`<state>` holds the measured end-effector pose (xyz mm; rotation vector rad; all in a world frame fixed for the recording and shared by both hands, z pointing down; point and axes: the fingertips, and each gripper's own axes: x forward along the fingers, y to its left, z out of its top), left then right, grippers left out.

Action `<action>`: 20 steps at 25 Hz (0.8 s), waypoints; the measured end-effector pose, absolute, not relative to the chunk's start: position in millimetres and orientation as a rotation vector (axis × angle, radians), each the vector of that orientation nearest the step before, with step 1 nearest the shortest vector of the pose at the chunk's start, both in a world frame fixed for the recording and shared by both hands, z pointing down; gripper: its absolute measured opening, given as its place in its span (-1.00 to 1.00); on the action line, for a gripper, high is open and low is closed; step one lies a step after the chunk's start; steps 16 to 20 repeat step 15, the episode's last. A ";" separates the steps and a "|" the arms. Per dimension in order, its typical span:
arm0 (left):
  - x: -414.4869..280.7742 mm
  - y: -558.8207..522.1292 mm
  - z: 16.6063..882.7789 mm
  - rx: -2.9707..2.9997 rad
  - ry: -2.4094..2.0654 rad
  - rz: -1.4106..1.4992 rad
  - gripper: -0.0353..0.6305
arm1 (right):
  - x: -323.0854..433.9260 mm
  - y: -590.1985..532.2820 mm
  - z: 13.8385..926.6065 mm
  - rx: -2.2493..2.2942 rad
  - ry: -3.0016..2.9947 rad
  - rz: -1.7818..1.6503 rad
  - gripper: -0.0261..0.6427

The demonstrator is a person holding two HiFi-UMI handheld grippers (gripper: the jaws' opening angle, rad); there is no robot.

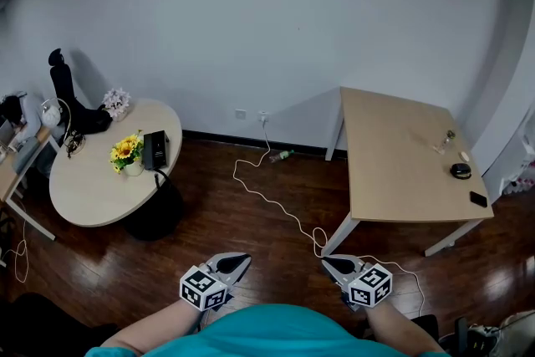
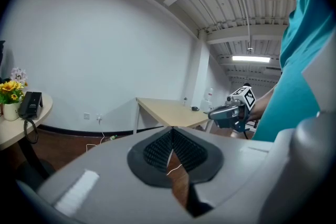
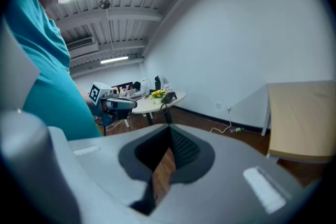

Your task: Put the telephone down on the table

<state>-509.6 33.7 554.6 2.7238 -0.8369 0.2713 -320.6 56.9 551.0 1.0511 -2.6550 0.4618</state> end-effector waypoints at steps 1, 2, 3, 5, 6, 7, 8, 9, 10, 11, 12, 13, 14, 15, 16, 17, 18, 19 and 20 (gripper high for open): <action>-510.6 33.7 554.3 2.725 -0.837 0.274 -0.88 | -321.2 57.3 550.2 1.051 -2.656 0.459 -0.92; -511.4 33.6 554.0 2.726 -0.838 0.276 -0.88 | -321.5 57.7 549.7 1.051 -2.657 0.457 -0.92; -512.0 33.4 553.5 2.728 -0.837 0.277 -0.88 | -321.5 58.0 549.4 1.051 -2.656 0.456 -0.92; -513.0 32.6 552.2 2.731 -0.836 0.279 -0.88 | -321.0 58.0 549.4 1.052 -2.655 0.457 -0.92; -513.4 32.3 551.6 2.733 -0.834 0.280 -0.88 | -320.8 57.7 549.6 1.054 -2.654 0.458 -0.92; -513.7 32.3 551.1 2.735 -0.832 0.281 -0.88 | -320.7 57.4 549.7 1.055 -2.653 0.458 -0.92; -514.0 32.3 550.5 2.737 -0.829 0.283 -0.88 | -321.0 57.1 549.5 1.055 -2.653 0.459 -0.92; -514.5 32.3 549.8 2.739 -0.828 0.285 -0.88 | -321.5 56.7 549.0 1.053 -2.653 0.458 -0.92; -515.2 32.2 549.3 2.741 -0.828 0.287 -0.88 | -322.3 56.3 548.3 1.051 -2.654 0.455 -0.92; -515.9 32.1 548.9 2.741 -0.828 0.289 -0.88 | -323.1 55.9 547.6 1.049 -2.654 0.452 -0.92; -516.5 31.9 548.6 2.741 -0.829 0.289 -0.88 | -323.7 55.5 547.2 1.047 -2.654 0.448 -0.92; -517.0 31.8 548.5 2.741 -0.831 0.289 -0.88 | -324.0 55.1 547.0 1.046 -2.654 0.444 -0.92; -517.4 31.6 548.5 2.741 -0.832 0.288 -0.88 | -324.3 54.7 547.0 1.046 -2.654 0.440 -0.92; -517.7 31.5 548.5 2.741 -0.833 0.288 -0.88 | -324.6 54.4 547.1 1.045 -2.654 0.437 -0.92; -517.7 31.5 548.5 2.741 -0.833 0.288 -0.88 | -324.6 54.4 547.1 1.045 -2.654 0.437 -0.92; -517.7 31.5 548.5 2.741 -0.833 0.288 -0.88 | -324.6 54.4 547.1 1.045 -2.654 0.437 -0.92; -517.7 31.5 548.5 2.741 -0.833 0.288 -0.88 | -324.6 54.4 547.1 1.045 -2.654 0.437 -0.92; -517.7 31.5 548.5 2.741 -0.833 0.288 -0.88 | -324.6 54.4 547.1 1.045 -2.654 0.437 -0.92; -517.7 31.5 548.5 2.741 -0.833 0.288 -0.88 | -324.6 54.4 547.1 1.045 -2.654 0.437 -0.92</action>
